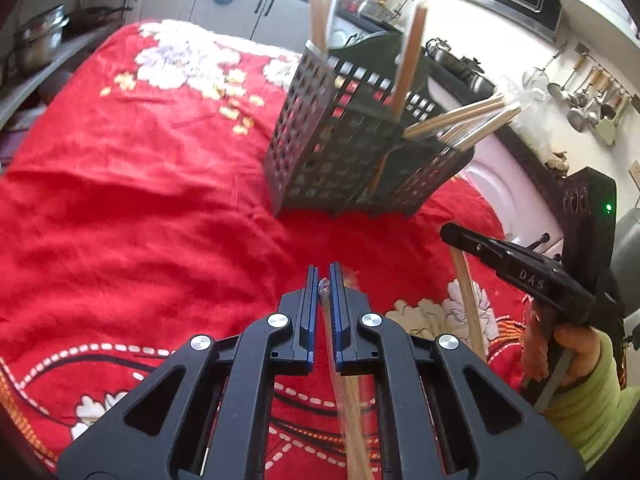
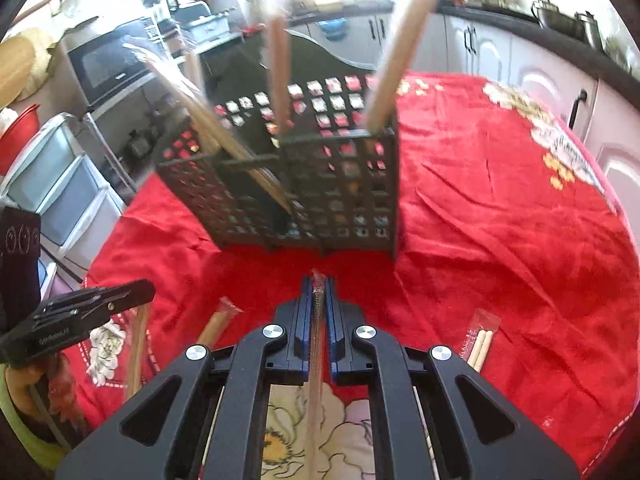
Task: Organize utensils
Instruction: 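Lower the left tool onto a sleeved chopstick and close while the right tool grasps another, then lift the held chopsticks with both tools and carry them over the caddy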
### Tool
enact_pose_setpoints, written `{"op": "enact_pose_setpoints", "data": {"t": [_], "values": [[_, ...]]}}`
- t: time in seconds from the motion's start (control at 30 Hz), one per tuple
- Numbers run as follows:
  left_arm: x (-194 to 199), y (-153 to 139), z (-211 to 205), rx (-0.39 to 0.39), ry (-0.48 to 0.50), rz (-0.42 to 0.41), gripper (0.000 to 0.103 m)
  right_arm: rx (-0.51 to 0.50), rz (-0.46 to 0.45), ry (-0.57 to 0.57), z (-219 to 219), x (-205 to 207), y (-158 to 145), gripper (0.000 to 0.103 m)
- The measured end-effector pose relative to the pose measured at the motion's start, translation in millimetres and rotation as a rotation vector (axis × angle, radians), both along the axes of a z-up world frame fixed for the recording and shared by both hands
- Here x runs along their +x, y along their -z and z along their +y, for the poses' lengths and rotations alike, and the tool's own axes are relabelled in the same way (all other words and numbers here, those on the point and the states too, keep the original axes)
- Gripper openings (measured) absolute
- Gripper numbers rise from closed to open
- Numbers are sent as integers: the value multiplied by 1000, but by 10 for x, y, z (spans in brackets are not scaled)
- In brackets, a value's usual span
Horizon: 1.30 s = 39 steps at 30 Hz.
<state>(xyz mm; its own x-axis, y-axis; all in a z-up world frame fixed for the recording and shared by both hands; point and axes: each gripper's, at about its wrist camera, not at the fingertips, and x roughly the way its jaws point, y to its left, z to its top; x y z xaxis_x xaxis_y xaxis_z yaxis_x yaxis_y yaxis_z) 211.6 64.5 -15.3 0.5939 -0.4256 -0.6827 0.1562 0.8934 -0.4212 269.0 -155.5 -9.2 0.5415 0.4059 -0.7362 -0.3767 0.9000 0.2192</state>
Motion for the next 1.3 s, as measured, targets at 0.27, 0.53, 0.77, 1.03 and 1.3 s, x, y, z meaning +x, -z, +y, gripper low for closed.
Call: {"op": "enact_pose_setpoints", "data": {"t": [0.27, 0.53, 0.77, 1.03, 1.3], "values": [[-61, -242, -38, 11, 16, -58, 3, 27, -79, -49, 93, -253, -289, 7], [-105, -469, -117, 17, 34, -113, 3, 54, -162, -76, 129, -448, -554, 7], [-86, -641, -214, 19, 50, -153, 3, 65, -222, -90, 134, -533, -726, 6], [-31, -830, -334, 18, 73, -201, 3, 79, -280, -81, 93, -573, -889, 6], [25, -1000, -442, 13, 92, -242, 3, 90, -334, -63, 10, -576, -1011, 6]]}}
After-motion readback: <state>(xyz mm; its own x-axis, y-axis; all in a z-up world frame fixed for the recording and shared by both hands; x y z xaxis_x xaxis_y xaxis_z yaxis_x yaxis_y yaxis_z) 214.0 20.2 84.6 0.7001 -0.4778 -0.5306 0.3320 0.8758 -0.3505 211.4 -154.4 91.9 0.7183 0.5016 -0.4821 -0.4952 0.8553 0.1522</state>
